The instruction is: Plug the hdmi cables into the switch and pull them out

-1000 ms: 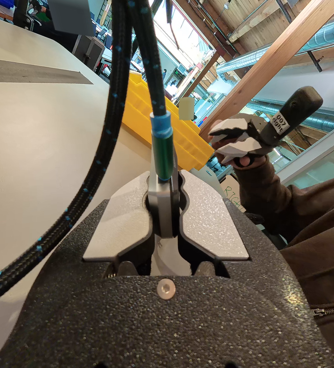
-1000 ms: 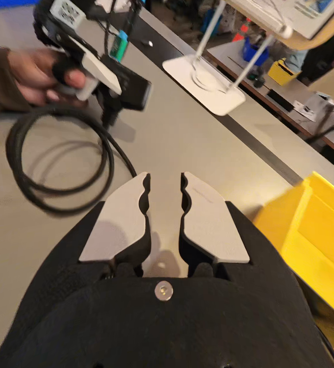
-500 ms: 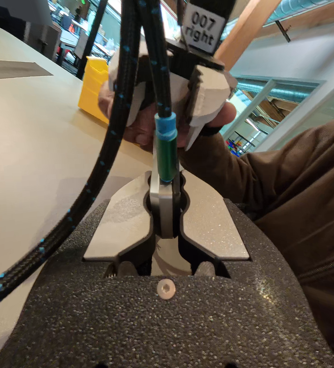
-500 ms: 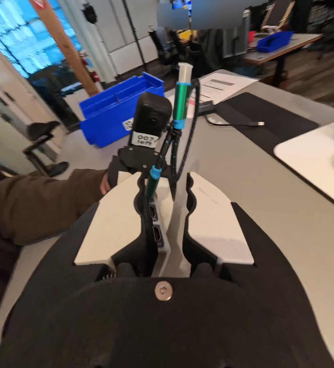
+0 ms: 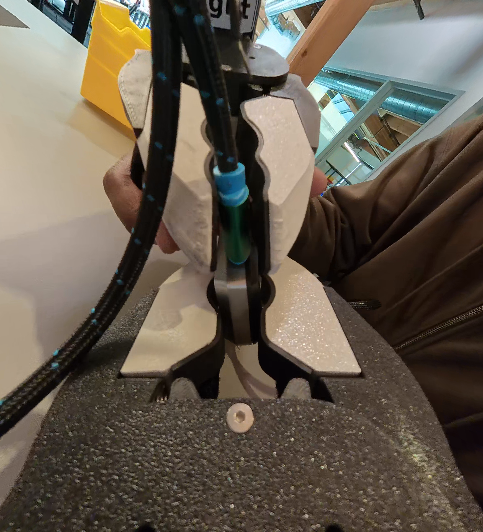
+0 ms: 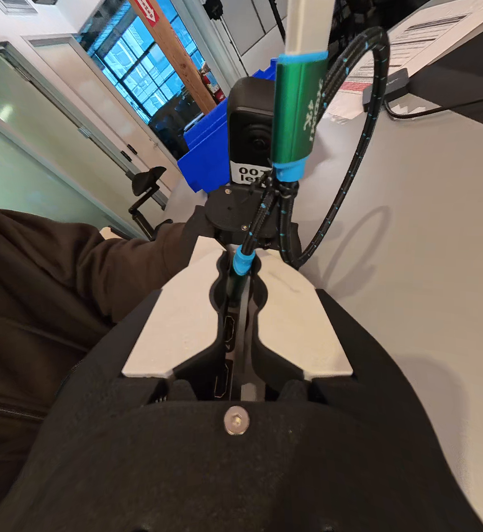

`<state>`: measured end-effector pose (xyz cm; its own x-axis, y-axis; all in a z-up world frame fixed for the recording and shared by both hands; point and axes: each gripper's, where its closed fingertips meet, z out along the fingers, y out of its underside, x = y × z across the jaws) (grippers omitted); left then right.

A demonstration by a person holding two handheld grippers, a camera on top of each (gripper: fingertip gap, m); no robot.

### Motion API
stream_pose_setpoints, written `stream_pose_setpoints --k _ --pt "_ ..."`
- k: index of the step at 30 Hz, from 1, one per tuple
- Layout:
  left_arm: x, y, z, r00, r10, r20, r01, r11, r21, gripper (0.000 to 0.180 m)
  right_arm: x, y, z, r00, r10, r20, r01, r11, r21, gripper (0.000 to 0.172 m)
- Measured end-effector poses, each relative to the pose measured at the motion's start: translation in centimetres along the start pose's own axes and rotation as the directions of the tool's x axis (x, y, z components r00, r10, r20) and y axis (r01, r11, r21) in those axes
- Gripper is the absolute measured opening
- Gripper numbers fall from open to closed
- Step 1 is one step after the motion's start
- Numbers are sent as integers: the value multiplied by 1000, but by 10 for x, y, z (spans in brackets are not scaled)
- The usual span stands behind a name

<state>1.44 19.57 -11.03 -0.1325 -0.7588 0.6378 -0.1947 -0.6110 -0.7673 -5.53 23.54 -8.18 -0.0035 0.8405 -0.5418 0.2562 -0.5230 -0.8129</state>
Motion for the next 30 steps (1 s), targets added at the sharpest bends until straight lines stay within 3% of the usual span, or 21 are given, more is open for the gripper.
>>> stream_pose_setpoints --k 7,15,19,25,30 --pt "-12 -1 2 997 -31 73 31 1000 7 25 12 2 -3 999 39 19 -39 999 15 12" --pt "-17 -9 1 988 12 153 -22 998 66 28 13 -6 -8 999 29 27 -31 997 75 12" --pt "-14 -17 5 989 25 146 -44 991 129 25 9 -10 -14 999 20 50 -24 995 98 12" --pt "-11 -16 6 994 -9 105 -4 993 121 23 6 -10 -14 1000 -25 9 24 998 59 12" --pt "-12 -19 3 995 -43 86 31 990 140 23 11 -14 -14 999 36 15 -37 995 93 11"
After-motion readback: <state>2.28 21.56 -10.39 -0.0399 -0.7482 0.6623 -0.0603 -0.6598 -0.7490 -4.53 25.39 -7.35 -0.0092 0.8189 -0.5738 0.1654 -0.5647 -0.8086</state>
